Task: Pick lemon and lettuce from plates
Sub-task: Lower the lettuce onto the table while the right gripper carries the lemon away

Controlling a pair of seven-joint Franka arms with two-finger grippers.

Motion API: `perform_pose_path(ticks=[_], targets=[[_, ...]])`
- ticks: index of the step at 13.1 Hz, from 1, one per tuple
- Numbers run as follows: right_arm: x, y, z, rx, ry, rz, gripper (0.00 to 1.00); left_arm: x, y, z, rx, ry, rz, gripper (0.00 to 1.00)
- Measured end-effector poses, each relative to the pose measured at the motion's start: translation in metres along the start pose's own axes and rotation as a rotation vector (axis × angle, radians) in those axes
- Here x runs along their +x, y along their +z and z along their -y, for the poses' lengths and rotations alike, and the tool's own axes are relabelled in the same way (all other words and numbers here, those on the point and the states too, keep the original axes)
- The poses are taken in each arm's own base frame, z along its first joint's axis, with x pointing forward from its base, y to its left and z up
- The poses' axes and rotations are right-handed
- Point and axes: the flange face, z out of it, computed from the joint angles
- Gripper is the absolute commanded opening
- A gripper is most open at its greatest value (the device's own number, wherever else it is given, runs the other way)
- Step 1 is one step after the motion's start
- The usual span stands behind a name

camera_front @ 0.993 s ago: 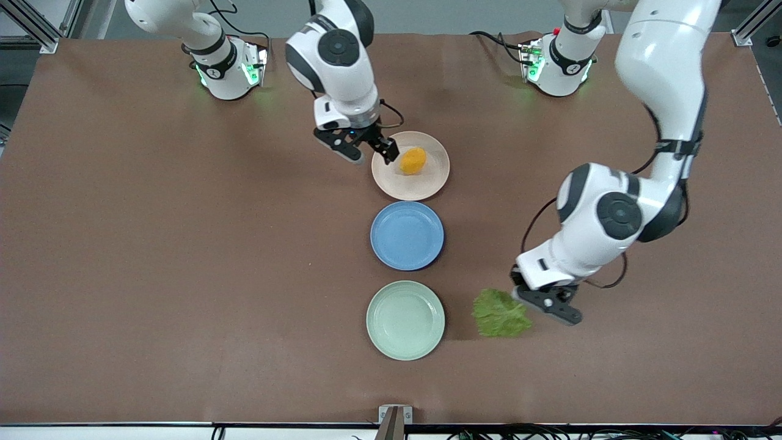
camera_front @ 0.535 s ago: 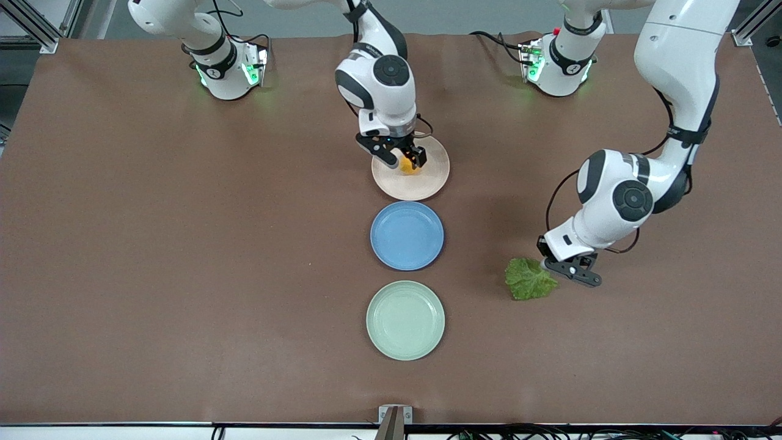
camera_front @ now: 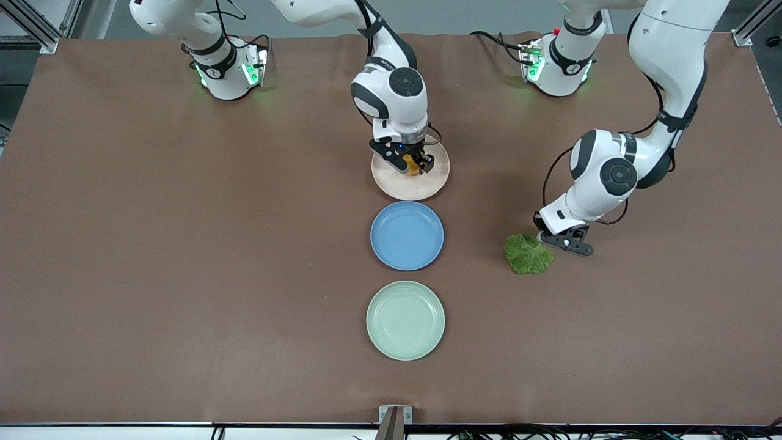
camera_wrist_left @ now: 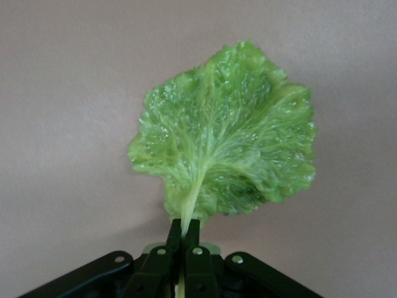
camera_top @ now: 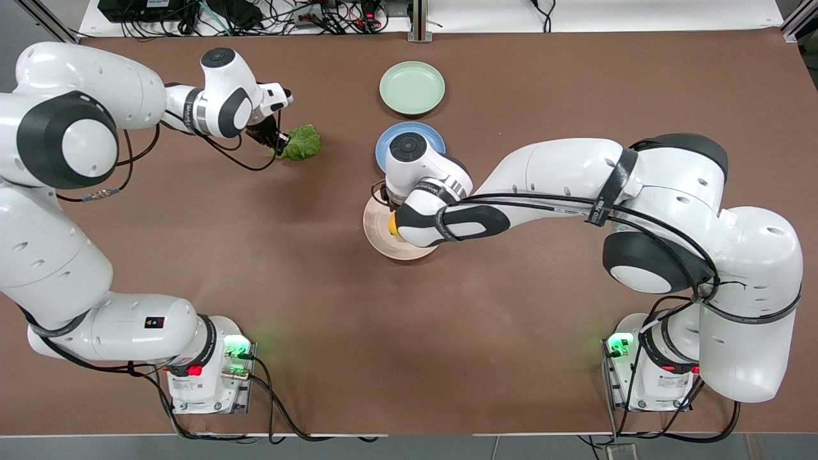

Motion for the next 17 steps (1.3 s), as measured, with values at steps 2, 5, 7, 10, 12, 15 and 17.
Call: perform_pose_path(ticks=[2, 5, 7, 10, 12, 15, 17], targets=[[0.0, -0.001, 0.0, 0.0, -0.005, -0.003, 0.0, -0.008, -0.002, -0.01, -0.001, -0.005, 0.007, 0.05], [0.008, -0.004, 0.002, -0.028, -0.032, -0.023, 0.0, -0.009, -0.002, -0.018, -0.005, 0.004, 0.005, 0.05], [0.042, -0.026, 0.009, -0.075, -0.104, -0.04, 0.01, -0.006, -0.005, -0.029, -0.01, 0.024, -0.014, 0.05], [0.145, -0.096, 0.017, -0.085, -0.244, -0.021, 0.01, -0.004, -0.005, -0.029, -0.012, 0.026, -0.024, 0.04], [0.237, -0.134, 0.004, -0.079, -0.343, -0.005, 0.01, -0.005, -0.006, -0.001, -0.008, 0.024, -0.028, 0.04], [0.37, -0.155, -0.043, -0.068, -0.485, 0.034, 0.01, -0.013, -0.009, 0.056, -0.002, 0.016, -0.036, 0.05], [0.439, -0.147, -0.087, -0.079, -0.582, 0.062, 0.01, -0.015, -0.009, 0.064, -0.002, 0.005, -0.036, 0.66]])
